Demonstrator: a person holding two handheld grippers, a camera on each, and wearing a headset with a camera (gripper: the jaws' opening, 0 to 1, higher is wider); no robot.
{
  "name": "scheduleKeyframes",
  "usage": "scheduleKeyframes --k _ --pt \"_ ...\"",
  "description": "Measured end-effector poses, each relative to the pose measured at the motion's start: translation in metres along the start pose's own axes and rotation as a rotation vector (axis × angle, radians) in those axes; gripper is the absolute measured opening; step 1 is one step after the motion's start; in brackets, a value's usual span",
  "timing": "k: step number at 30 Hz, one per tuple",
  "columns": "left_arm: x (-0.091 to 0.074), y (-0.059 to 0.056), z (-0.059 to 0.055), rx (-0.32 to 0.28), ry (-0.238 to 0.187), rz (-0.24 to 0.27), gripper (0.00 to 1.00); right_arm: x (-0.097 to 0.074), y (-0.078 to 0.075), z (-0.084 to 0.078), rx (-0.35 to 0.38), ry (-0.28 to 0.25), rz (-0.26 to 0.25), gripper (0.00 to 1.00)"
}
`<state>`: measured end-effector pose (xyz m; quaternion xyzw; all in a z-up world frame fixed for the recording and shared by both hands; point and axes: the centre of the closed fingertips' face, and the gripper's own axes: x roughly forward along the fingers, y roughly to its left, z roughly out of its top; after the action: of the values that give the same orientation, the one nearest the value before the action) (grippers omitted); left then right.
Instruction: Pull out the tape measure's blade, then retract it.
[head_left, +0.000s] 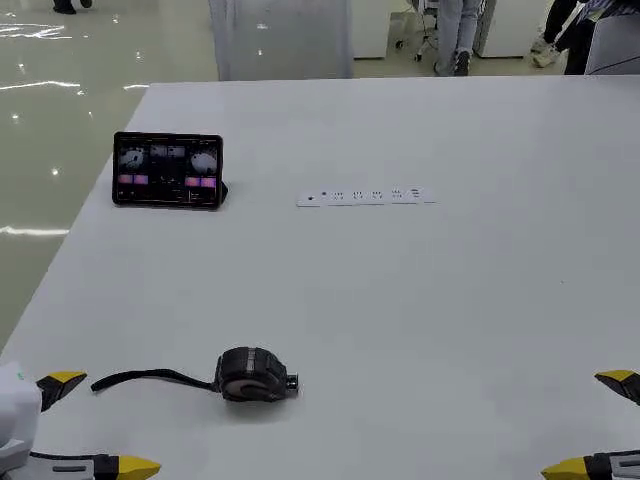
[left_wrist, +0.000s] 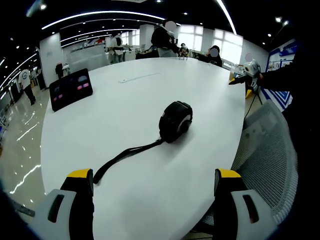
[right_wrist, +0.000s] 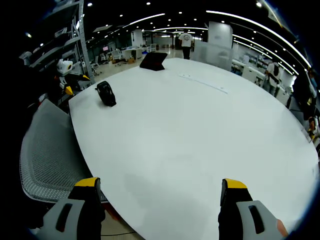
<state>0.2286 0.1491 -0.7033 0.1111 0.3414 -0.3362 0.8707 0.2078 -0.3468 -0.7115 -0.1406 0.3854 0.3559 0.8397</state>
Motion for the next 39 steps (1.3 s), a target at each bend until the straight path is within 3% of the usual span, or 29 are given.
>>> scheduleKeyframes --k 5,7,10,11,15,20,24,28,31,34,39 --pt "0.001 -0.002 0.001 0.007 0.007 -0.009 0.99 0.002 -0.002 0.003 -0.013 -0.007 -0.004 0.99" --pt "0.002 -0.004 0.003 0.013 0.007 -0.02 0.99 0.004 -0.005 0.011 -0.059 -0.047 -0.009 0.99" --pt "0.005 -0.007 0.007 0.016 0.003 -0.04 0.99 0.007 -0.005 0.013 -0.066 -0.035 -0.007 0.99" --pt "0.007 -0.007 0.008 0.027 0.002 -0.042 0.99 0.009 -0.004 0.019 -0.083 -0.059 0.004 0.99" --pt "0.013 -0.006 0.012 0.039 0.015 -0.05 0.99 0.018 0.005 0.023 -0.093 -0.052 0.05 0.99" --pt "0.024 -0.011 0.015 0.103 0.067 -0.09 0.99 0.031 0.009 0.029 -0.091 -0.04 0.072 0.99" --pt "0.033 -0.024 0.013 0.093 0.12 -0.16 0.99 0.041 0.013 0.036 -0.135 -0.042 0.08 0.99" --pt "0.042 -0.034 0.012 0.163 0.17 -0.202 0.99 0.053 0.02 0.04 -0.128 -0.035 0.124 0.99" --pt "0.048 -0.033 0.016 0.219 0.191 -0.199 0.99 0.062 0.022 0.044 -0.155 -0.034 0.132 0.99" --pt "0.054 -0.034 0.023 0.236 0.195 -0.212 0.99 0.069 0.031 0.054 -0.173 -0.044 0.147 0.99" --pt "0.064 -0.034 0.036 0.305 0.179 -0.231 0.99 0.079 0.032 0.066 -0.202 -0.046 0.171 0.99"
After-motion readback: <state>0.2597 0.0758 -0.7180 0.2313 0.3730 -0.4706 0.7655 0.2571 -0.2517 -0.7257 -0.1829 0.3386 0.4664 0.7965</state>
